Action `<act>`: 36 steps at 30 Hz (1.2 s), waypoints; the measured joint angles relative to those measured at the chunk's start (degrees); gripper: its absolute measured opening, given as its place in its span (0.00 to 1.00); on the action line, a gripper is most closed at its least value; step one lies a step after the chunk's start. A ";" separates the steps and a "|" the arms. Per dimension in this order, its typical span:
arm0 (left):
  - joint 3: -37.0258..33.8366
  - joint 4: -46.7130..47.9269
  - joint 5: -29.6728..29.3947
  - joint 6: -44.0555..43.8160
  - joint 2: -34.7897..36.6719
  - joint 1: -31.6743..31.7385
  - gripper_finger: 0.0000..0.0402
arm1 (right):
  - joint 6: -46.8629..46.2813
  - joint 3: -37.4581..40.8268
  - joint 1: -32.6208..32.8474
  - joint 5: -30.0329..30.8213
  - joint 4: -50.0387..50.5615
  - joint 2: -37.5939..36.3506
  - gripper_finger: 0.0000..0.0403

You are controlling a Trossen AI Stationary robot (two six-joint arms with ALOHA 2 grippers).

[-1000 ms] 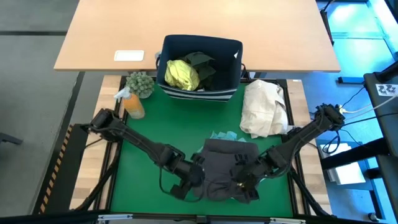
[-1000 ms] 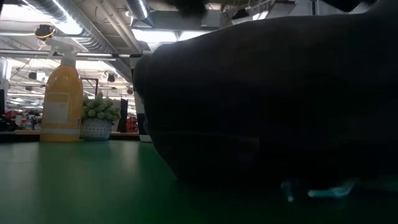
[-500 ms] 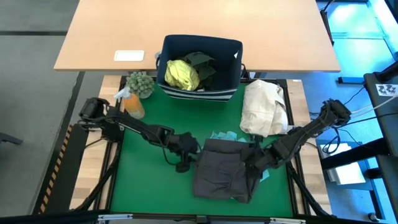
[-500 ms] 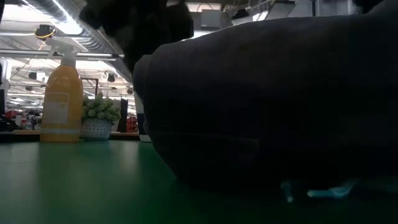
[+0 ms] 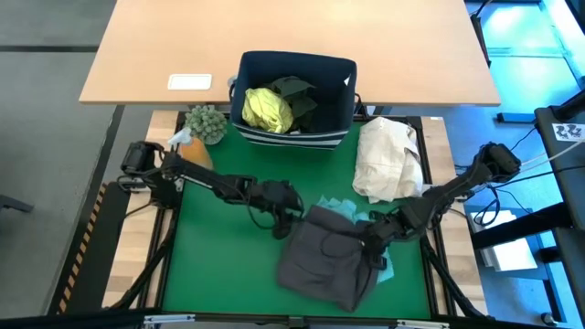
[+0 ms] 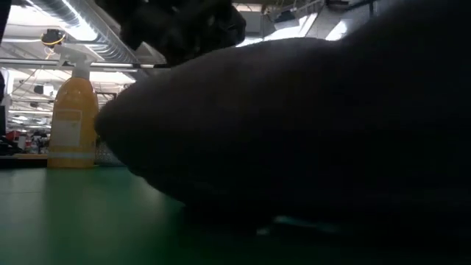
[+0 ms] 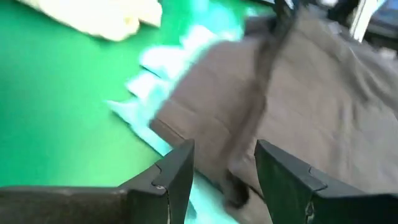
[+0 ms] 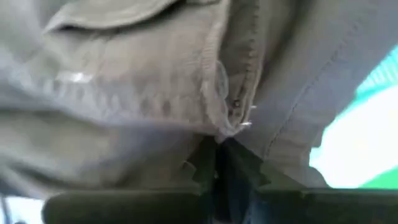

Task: Fold laundry
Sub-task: Stack the black shorts on the blue shorts

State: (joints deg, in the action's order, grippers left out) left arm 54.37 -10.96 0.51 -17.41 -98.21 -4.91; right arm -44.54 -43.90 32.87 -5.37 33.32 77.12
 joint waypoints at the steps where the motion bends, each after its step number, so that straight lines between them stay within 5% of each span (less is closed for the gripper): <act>1: 0.00 -1.15 0.10 0.02 -0.06 0.72 0.40 | -0.64 0.00 0.82 -0.48 -0.89 0.01 0.03; 8: 0.02 -4.88 1.49 3.47 0.72 5.13 0.40 | -6.59 -0.01 5.03 -2.90 -5.06 -0.10 0.02; 15: 2.79 -4.43 13.35 5.78 3.81 5.18 0.40 | -6.23 -5.28 6.58 -4.11 2.21 -1.07 0.06; 22: 3.74 0.57 15.45 4.35 4.60 -1.52 0.40 | 0.85 -14.10 6.55 9.07 14.41 -4.48 0.06; 28: 3.74 4.78 7.19 3.65 7.31 -10.16 0.40 | 15.16 -15.42 4.66 18.38 8.33 -4.01 0.06; 36: 3.72 8.83 -9.85 2.96 10.59 -20.52 0.40 | 31.87 -15.32 -4.39 8.67 -7.31 7.30 0.06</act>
State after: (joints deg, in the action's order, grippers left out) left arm 58.08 -2.13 -9.34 -14.45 -87.62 -25.43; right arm -12.67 -59.22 28.48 3.29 26.01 84.42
